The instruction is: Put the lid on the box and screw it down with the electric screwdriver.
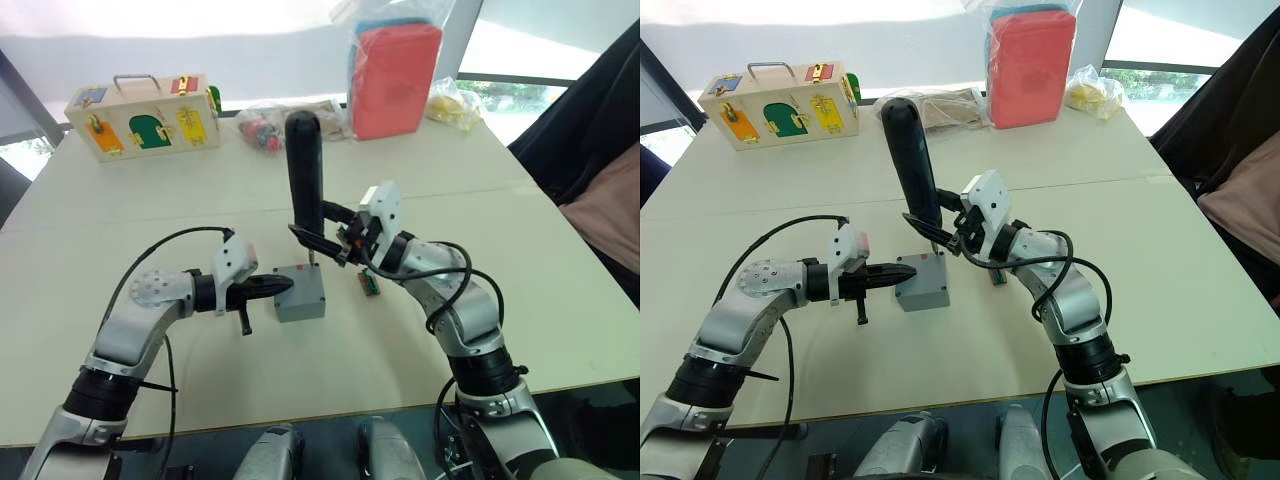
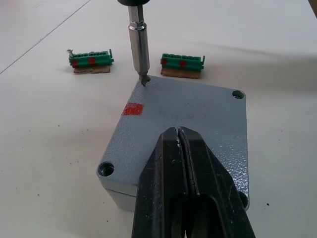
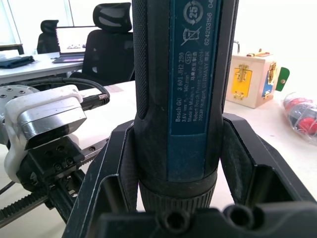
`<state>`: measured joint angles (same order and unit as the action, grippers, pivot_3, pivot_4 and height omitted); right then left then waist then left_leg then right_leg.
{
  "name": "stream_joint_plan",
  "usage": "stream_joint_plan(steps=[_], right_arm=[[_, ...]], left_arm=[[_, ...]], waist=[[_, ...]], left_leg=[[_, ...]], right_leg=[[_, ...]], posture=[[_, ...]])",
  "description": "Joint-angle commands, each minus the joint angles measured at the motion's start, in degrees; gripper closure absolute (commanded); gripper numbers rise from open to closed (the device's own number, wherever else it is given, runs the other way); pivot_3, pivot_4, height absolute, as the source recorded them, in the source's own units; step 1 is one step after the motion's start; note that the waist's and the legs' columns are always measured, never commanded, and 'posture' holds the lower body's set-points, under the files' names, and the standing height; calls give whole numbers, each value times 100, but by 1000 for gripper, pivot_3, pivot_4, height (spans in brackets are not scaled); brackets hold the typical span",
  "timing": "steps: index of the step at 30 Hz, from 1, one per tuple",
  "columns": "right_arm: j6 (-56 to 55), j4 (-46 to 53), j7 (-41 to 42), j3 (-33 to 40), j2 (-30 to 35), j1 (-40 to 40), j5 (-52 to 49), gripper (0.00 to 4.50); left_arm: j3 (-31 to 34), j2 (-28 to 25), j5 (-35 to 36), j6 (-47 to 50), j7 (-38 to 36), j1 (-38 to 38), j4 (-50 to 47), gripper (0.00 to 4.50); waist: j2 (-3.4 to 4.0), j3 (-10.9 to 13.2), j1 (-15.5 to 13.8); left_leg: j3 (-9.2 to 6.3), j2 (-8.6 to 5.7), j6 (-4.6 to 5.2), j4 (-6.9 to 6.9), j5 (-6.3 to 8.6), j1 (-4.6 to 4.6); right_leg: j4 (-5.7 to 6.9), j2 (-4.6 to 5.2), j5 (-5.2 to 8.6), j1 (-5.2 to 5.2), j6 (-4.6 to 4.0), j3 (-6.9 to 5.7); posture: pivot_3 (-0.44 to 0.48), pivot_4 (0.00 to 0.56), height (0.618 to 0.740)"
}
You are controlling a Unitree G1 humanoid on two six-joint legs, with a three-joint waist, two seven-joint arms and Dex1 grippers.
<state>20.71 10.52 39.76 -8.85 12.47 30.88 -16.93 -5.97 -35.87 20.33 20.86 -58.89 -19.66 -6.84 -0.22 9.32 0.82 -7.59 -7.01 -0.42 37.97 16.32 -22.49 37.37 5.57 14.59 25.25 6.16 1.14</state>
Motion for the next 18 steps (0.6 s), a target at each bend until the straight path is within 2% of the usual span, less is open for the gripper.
stream_joint_plan(steps=[1,18], right_arm=[[-180,3,-36,78,54,47,24,2651],[17,-50,95,153,306,186,-180,2651]], left_arm=[[-104,-61,-96,63,-48,40,1,4500],[-126,-97,-171,46,-161,29,57,4500]], waist=[[0,0,0],[-1,-2,-6]], left_leg=[[0,0,0,0,0,1],[-1,0,0,0,0,4]], right_leg=[[0,0,0,-1,0,0],[-2,1,0,-6,0,0]], posture=[[0,150,740],[0,150,740]])
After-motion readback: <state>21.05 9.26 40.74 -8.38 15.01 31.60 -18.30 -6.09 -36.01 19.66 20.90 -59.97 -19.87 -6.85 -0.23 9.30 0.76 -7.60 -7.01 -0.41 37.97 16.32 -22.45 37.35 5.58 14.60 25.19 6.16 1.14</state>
